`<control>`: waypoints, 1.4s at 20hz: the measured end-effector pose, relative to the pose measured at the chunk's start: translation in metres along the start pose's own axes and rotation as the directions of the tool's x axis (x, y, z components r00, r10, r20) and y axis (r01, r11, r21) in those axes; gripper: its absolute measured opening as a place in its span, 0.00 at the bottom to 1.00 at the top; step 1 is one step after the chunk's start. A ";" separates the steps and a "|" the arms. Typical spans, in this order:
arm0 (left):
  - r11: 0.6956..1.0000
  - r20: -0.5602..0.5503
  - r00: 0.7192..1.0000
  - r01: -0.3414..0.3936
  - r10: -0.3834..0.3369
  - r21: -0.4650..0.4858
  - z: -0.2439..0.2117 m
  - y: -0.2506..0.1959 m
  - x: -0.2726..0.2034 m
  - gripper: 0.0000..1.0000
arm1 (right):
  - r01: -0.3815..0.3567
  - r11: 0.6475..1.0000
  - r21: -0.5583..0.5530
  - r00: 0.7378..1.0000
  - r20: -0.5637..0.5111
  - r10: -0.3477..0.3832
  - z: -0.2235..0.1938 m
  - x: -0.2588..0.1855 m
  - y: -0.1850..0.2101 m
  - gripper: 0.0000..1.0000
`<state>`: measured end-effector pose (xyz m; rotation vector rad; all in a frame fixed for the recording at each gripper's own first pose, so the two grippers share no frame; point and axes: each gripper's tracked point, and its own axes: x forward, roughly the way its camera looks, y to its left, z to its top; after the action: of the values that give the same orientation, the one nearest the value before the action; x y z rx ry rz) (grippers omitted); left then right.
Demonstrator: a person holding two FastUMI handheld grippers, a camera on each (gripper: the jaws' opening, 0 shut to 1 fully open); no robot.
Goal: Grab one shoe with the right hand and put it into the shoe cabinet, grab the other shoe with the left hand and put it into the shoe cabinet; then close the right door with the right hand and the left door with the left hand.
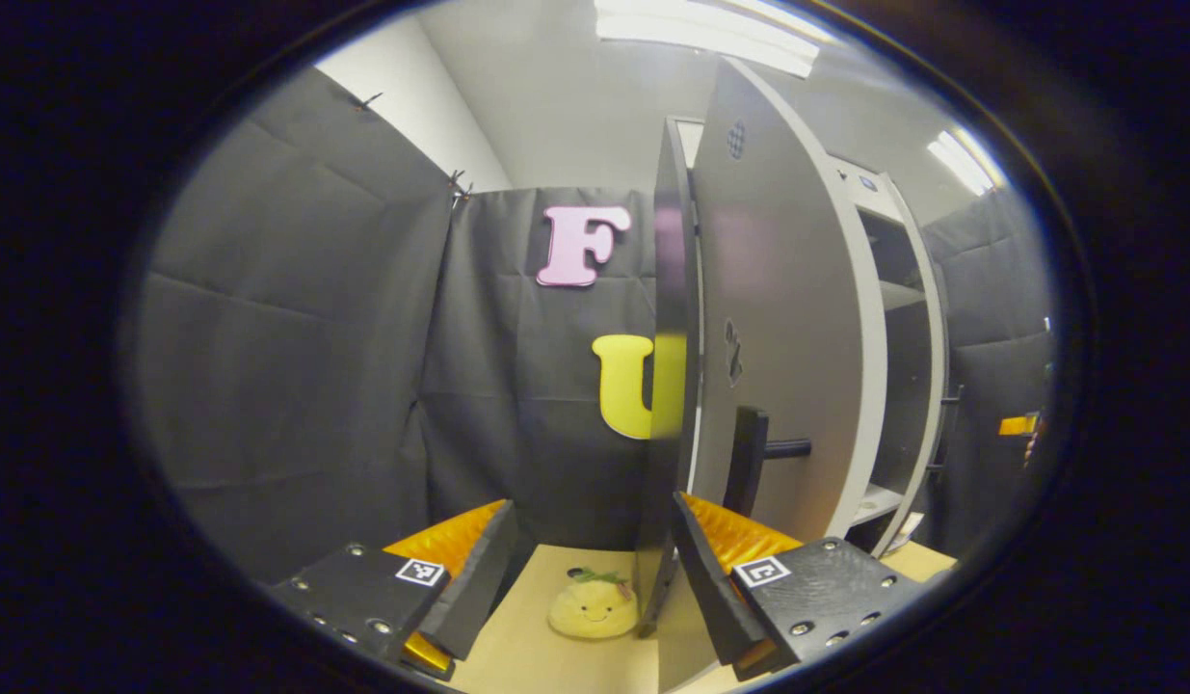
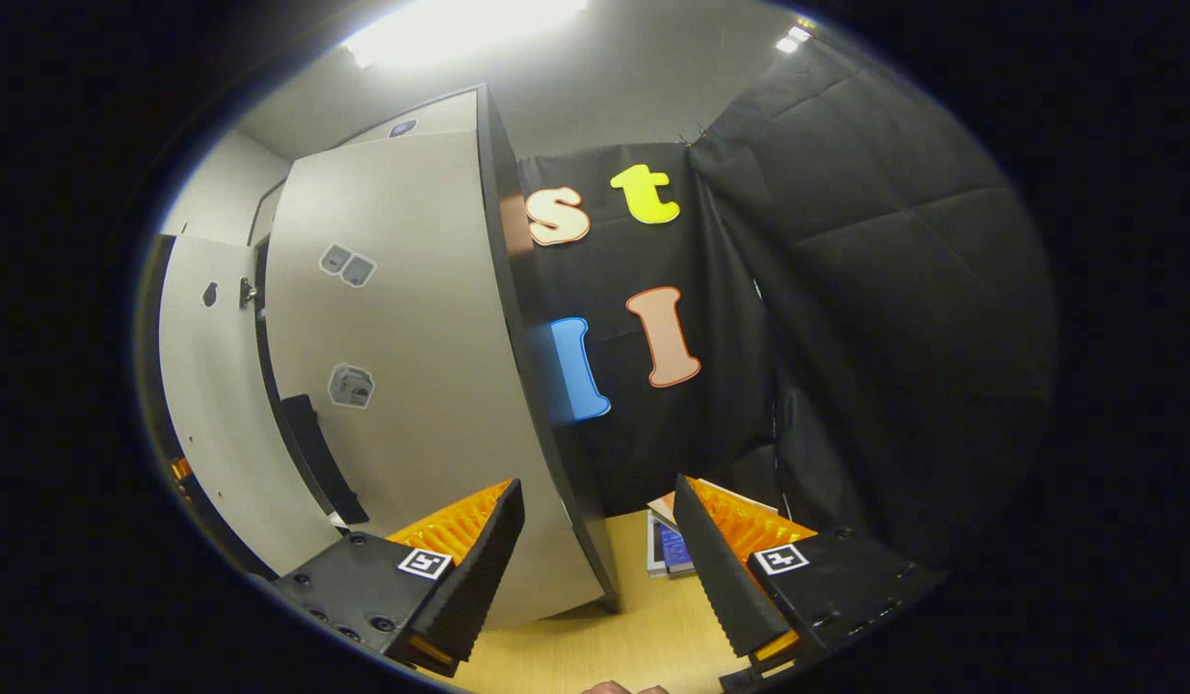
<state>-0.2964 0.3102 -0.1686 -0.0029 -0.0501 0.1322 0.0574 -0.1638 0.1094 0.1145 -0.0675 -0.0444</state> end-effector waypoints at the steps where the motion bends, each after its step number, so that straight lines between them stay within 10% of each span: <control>1: 1.000 0.003 1.000 0.003 -0.003 0.023 0.001 -0.001 0.000 0.92 | 0.006 1.000 -0.024 1.000 -0.006 -0.006 -0.004 -0.007 0.003 0.98; 18: 0.999 -0.003 0.999 0.038 -0.038 0.031 0.001 -0.007 0.007 0.89 | -0.037 0.997 -0.064 0.997 -0.071 0.033 -0.053 -0.050 0.037 0.98; 28: 0.999 0.057 0.998 0.028 -0.030 0.040 0.010 -0.012 0.010 0.89 | 0.124 0.990 -0.066 0.990 -0.063 -0.128 -0.080 -0.070 -0.001 0.98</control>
<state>-0.2853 0.2999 -0.1582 0.0404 -0.1049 0.1043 -0.0072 -0.1522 0.0252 0.0582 0.0087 -0.1688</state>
